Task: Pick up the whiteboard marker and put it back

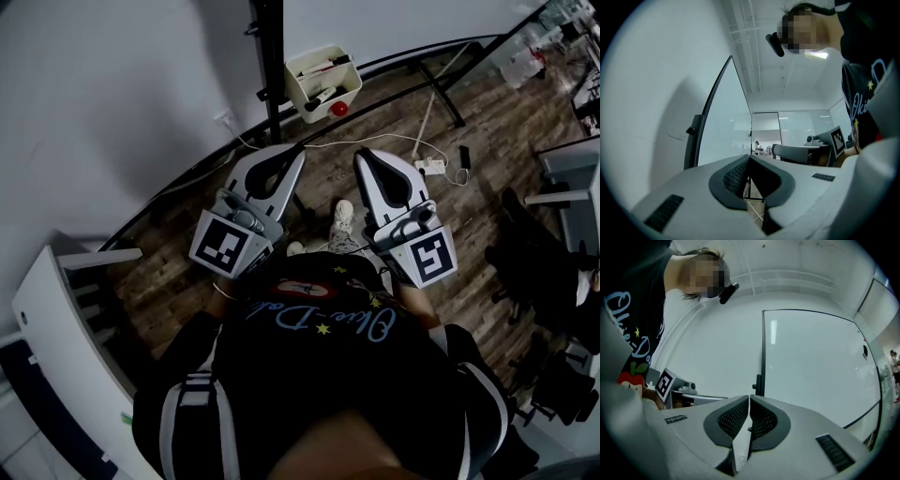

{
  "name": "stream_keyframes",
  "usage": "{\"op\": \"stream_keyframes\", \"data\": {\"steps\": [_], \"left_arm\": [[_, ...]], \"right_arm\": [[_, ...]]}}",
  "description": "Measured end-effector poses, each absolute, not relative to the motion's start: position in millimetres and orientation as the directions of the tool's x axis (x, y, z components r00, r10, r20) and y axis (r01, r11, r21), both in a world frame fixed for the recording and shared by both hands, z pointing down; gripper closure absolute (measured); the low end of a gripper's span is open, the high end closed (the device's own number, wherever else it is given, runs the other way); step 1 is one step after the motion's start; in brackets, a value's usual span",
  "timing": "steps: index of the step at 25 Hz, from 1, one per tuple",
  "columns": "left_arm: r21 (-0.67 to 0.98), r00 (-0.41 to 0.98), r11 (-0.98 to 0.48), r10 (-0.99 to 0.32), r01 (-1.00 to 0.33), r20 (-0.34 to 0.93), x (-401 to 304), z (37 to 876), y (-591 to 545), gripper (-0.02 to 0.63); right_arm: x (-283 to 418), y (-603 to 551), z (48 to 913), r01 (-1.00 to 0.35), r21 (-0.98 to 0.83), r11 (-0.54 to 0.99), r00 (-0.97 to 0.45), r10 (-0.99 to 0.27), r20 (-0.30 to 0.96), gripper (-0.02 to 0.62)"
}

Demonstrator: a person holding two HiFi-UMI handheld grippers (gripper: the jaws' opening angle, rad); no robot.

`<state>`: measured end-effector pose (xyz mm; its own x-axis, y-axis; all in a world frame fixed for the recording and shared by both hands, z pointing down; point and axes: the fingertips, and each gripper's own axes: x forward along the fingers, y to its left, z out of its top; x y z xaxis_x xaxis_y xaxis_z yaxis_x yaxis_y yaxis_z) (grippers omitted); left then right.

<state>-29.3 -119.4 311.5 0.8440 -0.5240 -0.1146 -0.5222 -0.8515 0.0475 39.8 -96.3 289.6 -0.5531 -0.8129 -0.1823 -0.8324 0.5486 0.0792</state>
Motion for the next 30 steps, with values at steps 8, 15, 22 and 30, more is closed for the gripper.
{"op": "stream_keyframes", "data": {"steps": [8,15,22,30], "left_arm": [[0.038,0.822,-0.828,-0.559,-0.559,-0.11,-21.3,309.7,-136.5,0.606],[0.046,0.789,-0.794,-0.608,-0.606,-0.088,-20.4,313.7,-151.1,0.606],[0.056,0.76,-0.761,-0.648,-0.646,-0.052,-21.3,320.4,-159.0,0.606],[0.072,0.722,-0.722,-0.691,-0.688,-0.034,-25.1,327.8,-167.6,0.606]], "right_arm": [[50.5,-119.1,293.2,-0.81,0.076,0.581,-0.585,-0.793,-0.169,0.556],[50.4,-143.8,301.7,-0.772,0.064,0.632,-0.634,-0.76,-0.144,0.557],[46.2,-159.4,309.9,-0.734,0.085,0.673,-0.679,-0.726,-0.113,0.557],[35.7,-170.9,321.1,-0.683,0.16,0.713,-0.728,-0.683,-0.061,0.549]]}}
